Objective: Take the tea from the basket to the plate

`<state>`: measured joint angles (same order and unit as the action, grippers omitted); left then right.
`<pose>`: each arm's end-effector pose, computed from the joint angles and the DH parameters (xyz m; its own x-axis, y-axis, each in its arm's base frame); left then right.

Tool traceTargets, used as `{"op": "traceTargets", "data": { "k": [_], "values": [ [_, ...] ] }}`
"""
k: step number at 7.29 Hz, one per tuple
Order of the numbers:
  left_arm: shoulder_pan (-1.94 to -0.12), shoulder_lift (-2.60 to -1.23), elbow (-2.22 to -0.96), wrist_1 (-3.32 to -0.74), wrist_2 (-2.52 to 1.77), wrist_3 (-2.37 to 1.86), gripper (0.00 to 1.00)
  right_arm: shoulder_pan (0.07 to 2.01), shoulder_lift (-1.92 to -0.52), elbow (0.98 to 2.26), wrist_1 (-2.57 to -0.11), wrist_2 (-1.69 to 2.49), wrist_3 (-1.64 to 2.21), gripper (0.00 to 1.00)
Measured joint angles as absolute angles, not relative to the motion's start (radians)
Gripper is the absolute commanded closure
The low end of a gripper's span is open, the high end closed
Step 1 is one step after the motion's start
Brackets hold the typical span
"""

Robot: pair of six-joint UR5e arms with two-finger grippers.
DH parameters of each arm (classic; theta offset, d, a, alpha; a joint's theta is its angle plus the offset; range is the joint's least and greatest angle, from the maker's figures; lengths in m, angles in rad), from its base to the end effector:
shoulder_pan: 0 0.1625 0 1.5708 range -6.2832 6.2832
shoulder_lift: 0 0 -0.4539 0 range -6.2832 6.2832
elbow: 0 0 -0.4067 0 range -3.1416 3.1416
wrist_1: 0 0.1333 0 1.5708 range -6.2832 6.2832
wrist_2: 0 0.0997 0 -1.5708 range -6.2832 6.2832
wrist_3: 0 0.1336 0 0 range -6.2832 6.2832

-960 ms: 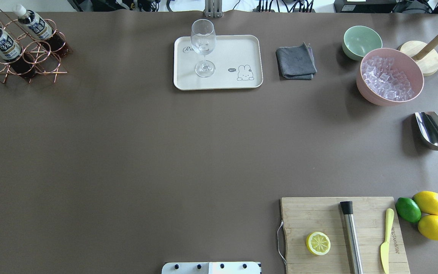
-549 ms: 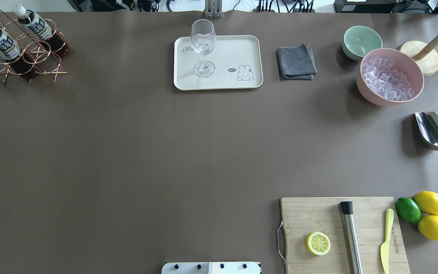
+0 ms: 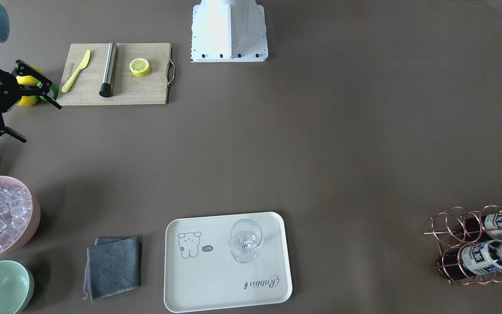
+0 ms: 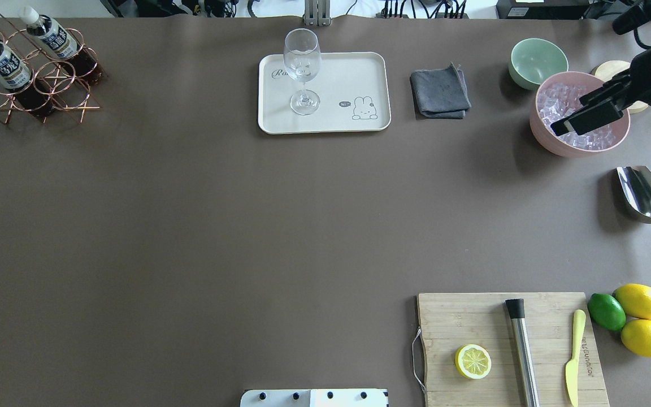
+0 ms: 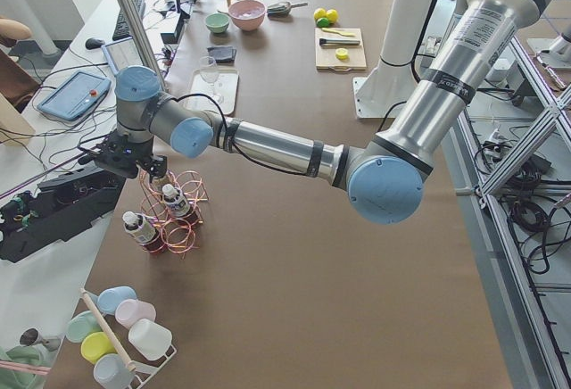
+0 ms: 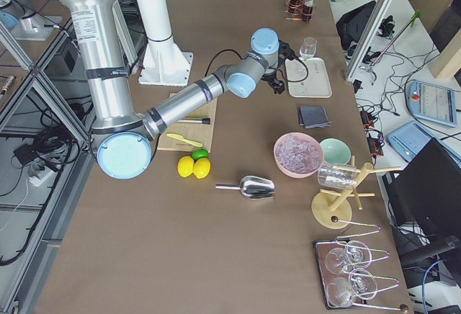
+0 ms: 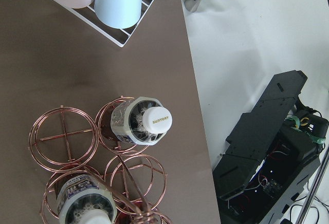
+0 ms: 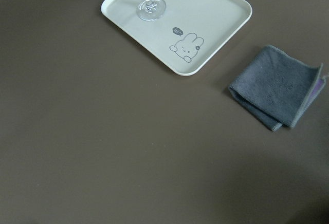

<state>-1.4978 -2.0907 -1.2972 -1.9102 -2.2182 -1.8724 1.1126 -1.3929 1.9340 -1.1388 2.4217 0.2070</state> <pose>0.0030 -0.7637 0.4910 -0.1711 -0.9096 -0.3785 0.7545 0.1262 -0.6441 -0.2173 -0.5148 0.3669 0.3608 -0.7272 0.5840 0.1786 0.6684 0.7220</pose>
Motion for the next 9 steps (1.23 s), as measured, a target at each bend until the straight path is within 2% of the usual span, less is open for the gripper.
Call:
{"op": "traceTargets", "data": {
  "k": [4,5,6,7,9],
  "values": [
    [-1.450,-2.114,-1.234,-1.974,-2.206,-1.942,0.03,1.042,-1.298,1.858,-0.847,2.420,0.211,0.00],
    [-1.446,-2.118,-1.232,-1.974,-2.205,-1.948,0.14,1.021,-1.286,1.853,-0.734,2.393,0.220,0.00],
    [-1.444,-2.120,-1.232,-1.975,-2.206,-1.957,0.31,0.998,-1.284,1.848,-0.634,2.362,0.252,0.00],
    [-1.444,-2.122,-1.232,-1.976,-2.208,-1.966,0.44,0.984,-1.282,1.834,-0.553,2.342,0.273,0.00],
    [-1.445,-2.123,-1.233,-1.977,-2.212,-1.980,0.66,0.959,-1.281,1.761,-0.343,2.276,0.325,0.00]
  ]
}}
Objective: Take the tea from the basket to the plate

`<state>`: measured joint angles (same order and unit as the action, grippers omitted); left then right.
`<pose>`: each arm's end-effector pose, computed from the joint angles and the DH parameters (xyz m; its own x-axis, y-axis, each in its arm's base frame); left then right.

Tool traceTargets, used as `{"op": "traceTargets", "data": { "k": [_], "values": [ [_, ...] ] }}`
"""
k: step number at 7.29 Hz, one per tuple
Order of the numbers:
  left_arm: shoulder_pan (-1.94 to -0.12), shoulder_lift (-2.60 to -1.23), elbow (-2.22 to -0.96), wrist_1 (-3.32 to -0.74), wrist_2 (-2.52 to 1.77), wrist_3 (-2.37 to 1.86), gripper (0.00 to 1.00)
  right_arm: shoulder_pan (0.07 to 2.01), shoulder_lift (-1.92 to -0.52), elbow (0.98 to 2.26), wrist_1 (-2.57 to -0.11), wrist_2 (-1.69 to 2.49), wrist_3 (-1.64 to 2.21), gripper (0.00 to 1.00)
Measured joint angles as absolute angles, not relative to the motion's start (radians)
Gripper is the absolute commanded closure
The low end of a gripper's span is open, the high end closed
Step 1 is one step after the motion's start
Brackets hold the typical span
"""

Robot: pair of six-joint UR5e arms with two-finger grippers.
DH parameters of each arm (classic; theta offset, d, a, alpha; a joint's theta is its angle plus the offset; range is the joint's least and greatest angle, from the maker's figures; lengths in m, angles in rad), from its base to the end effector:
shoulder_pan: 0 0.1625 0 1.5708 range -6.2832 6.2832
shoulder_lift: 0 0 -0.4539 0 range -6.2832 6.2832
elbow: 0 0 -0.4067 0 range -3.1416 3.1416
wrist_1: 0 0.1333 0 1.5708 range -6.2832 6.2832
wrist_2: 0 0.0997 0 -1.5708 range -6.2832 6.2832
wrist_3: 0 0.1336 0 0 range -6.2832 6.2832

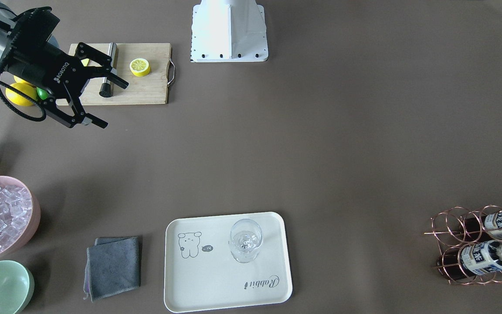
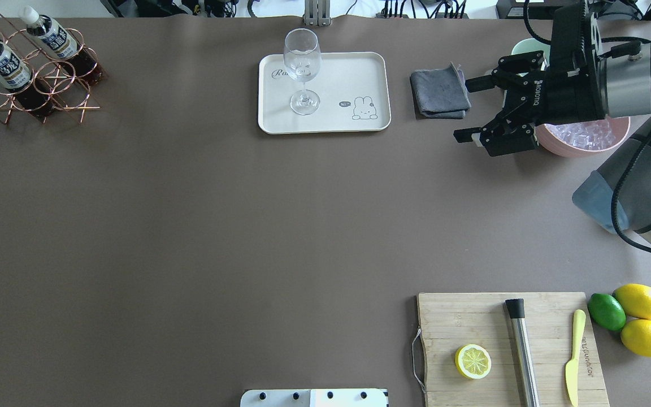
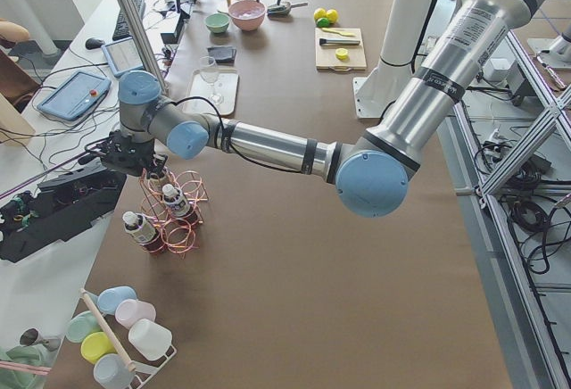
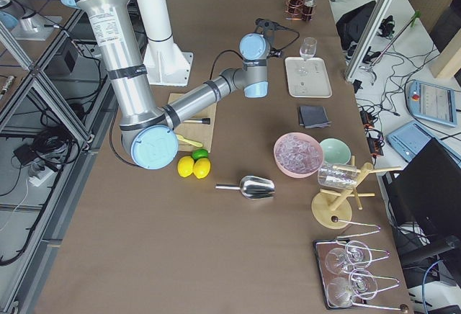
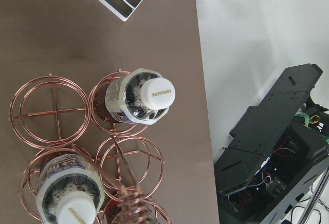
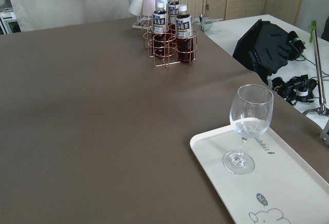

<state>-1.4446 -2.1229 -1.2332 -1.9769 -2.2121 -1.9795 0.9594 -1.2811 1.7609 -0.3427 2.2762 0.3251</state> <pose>0.0451 -0.7793 0.4915 -0.2046 -0.9178 -0.3402 0.7300 0.0885 -0.6777 -0.2933 -0.4997 0.2971 0.2164 -0.9482 0.2324 -0.1557 0.2015 0.9670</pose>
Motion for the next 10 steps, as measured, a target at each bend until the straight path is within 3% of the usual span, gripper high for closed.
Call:
{"op": "traceTargets", "data": {
  "k": [2,4,7,10],
  "values": [
    [-1.447,-2.123,-1.238,-1.976,-2.215,-1.995,1.00,0.910,-1.280,1.627,-0.039,2.177,0.443,0.00],
    [-1.455,-2.123,-1.249,-1.973,-2.229,-2.001,1.00,0.867,-1.279,1.546,0.135,2.113,0.532,0.00],
    [-1.504,-2.119,-1.292,-1.964,-2.291,-1.991,1.00,0.803,-1.257,1.523,0.155,2.123,0.548,0.00],
    [-1.540,-2.088,-1.502,-1.820,-2.384,-1.872,1.00,0.804,-1.245,1.522,0.130,2.216,0.544,0.02]
  ]
}}
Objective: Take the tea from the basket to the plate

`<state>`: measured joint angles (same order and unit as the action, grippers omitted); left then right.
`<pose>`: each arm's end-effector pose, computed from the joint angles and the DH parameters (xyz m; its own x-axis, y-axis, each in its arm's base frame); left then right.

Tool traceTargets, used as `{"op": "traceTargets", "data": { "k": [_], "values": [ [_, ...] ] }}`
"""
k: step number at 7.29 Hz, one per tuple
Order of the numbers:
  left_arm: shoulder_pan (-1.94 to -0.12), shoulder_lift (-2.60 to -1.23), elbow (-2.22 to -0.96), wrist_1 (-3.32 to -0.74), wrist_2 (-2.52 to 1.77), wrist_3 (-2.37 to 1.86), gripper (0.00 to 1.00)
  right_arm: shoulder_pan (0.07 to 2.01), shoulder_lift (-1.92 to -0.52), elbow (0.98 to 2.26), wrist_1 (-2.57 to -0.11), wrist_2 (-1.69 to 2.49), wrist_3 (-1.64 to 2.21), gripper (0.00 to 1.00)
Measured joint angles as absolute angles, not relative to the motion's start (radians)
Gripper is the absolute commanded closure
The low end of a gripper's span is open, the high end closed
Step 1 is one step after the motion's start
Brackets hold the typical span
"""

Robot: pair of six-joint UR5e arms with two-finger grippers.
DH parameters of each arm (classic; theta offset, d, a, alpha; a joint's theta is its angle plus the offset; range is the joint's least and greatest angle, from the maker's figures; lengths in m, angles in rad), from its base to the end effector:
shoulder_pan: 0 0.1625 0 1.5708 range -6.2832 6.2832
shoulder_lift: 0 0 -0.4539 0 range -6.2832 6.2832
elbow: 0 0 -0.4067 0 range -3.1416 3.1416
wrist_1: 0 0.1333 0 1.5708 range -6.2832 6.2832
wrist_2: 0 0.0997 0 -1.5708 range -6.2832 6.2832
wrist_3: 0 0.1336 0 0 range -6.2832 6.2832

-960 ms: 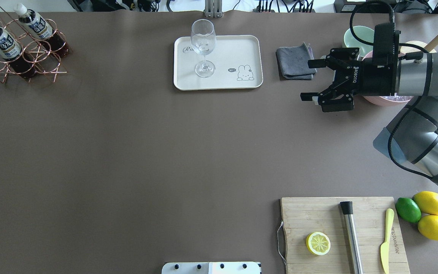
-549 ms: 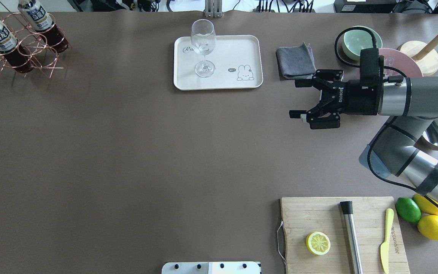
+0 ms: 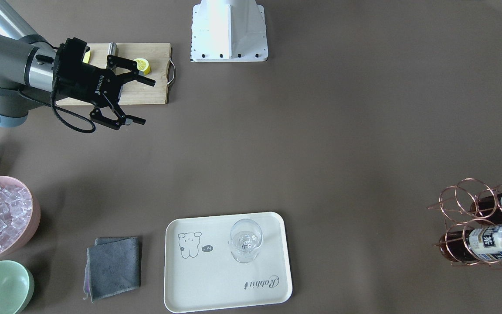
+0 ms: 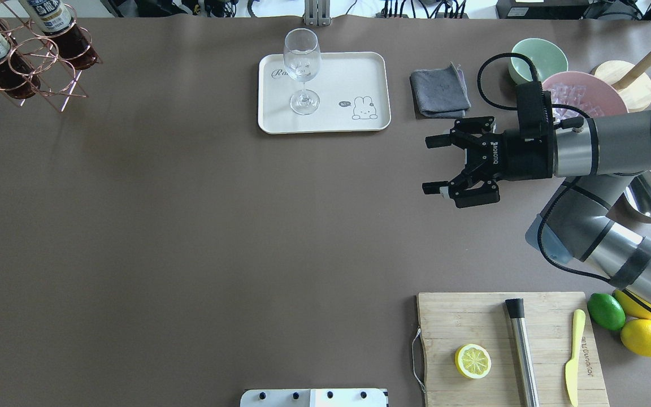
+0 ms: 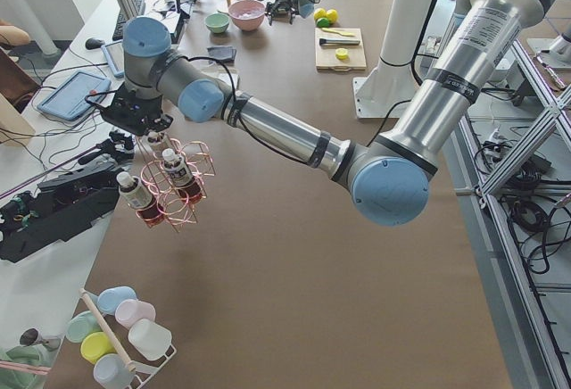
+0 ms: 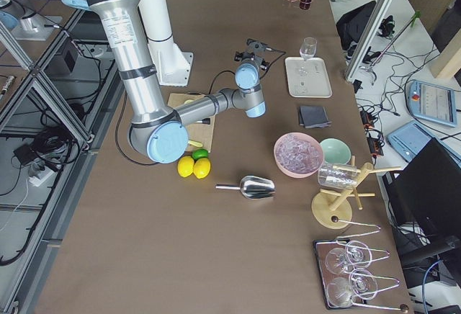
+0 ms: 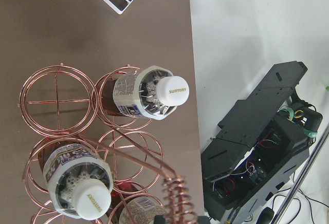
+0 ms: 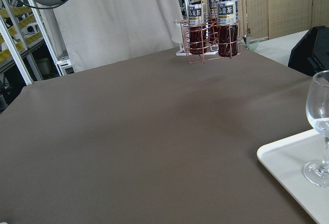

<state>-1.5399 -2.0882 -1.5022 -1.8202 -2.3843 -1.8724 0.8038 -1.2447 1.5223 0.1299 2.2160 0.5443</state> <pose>-0.0138 -0.7271 0.3867 -0.1771 -0.8761 -0.4485 0.6489 0.2387 -0.7225 -0.3748 -0.4652 0.3472 0.0219 -0.9622 0.2715 -0.3348 0.2488 0.9089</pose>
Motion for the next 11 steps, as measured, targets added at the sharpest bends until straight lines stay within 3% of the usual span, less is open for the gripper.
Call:
{"op": "traceTargets", "data": {
  "k": [3,5,8,11],
  "values": [
    [-1.470,-2.033,-1.858,-1.484,-2.362,-1.675,1.00,0.825,-1.231,1.532,0.136,2.248,0.547,0.02],
    [-1.346,-2.037,-2.024,-1.345,-2.314,-1.811,1.00,0.837,-1.227,1.538,0.138,2.260,0.546,0.02],
    [-1.120,-2.067,-2.146,-1.285,-2.231,-2.241,1.00,0.839,-1.226,1.539,0.180,2.258,0.477,0.02],
    [-0.835,-2.271,-2.159,-1.175,-1.974,-2.552,1.00,0.839,-1.234,1.537,0.217,2.257,0.376,0.02]
  ]
}}
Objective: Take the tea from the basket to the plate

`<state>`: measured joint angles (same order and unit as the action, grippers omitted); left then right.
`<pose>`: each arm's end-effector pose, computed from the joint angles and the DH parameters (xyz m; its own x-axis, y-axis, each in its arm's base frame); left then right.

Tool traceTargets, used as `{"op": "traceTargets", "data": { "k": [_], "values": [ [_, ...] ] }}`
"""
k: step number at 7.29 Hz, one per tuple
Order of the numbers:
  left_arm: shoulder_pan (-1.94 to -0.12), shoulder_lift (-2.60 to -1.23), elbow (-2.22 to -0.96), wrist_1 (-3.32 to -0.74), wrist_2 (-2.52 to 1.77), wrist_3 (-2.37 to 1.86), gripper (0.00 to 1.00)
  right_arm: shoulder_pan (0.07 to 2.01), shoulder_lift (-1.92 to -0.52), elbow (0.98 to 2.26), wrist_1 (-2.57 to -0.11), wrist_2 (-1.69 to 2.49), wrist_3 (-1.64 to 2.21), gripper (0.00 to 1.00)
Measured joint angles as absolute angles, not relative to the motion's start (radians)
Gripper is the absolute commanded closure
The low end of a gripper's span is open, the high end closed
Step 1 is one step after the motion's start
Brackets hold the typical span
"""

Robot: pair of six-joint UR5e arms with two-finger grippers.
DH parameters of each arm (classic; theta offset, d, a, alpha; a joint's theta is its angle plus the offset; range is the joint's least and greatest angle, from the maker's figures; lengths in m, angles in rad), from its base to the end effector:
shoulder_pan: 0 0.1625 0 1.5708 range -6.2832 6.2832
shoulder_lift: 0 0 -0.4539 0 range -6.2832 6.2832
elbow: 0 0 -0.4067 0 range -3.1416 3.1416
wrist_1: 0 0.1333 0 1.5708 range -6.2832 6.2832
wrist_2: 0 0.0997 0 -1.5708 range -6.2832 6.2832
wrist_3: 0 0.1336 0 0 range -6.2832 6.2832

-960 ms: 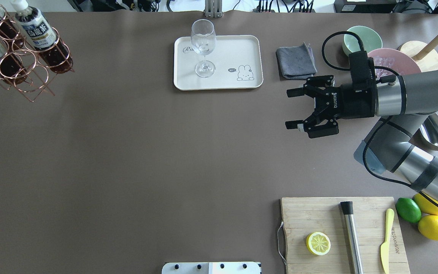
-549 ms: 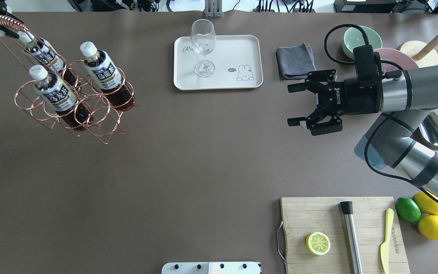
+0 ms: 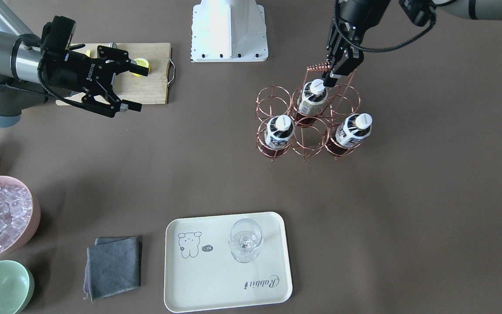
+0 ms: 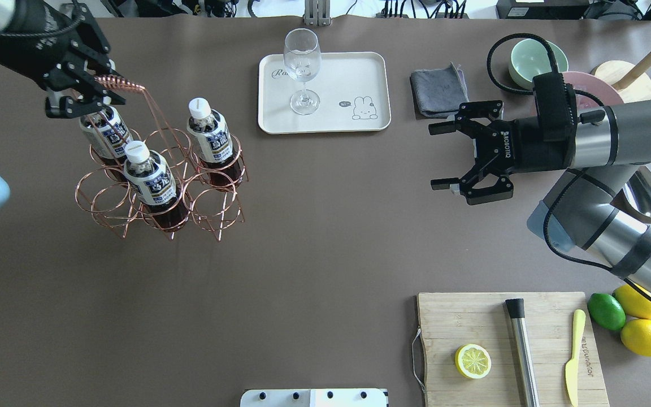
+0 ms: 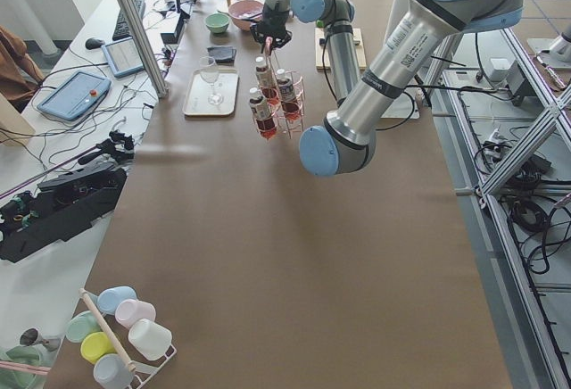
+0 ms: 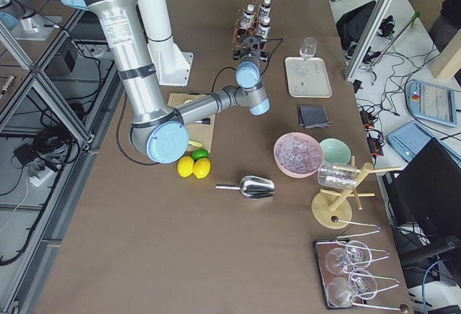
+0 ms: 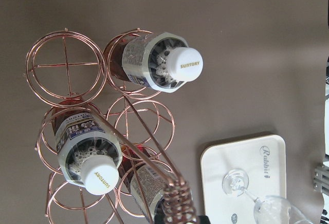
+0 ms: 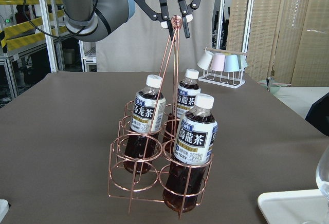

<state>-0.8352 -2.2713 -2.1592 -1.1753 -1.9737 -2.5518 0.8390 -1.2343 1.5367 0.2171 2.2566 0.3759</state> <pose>0.3184 -0.4724 0.1182 -0.1625 -0.9597 -0.2292 0.6149 0.0831 -0.7842 -0.3502 -0.4628 0.3319 0.0721 -0.9971 0.0262 -0.3851 -0.0036 0.9229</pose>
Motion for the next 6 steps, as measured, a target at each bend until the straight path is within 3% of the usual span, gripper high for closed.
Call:
{"op": "traceTargets", "data": {
  "k": [6],
  "values": [
    [-0.606,-2.490,-2.014,-1.129,-1.747,-2.774,1.00,0.839,-1.255,1.541,0.223,2.259,0.372,0.02]
  ]
}}
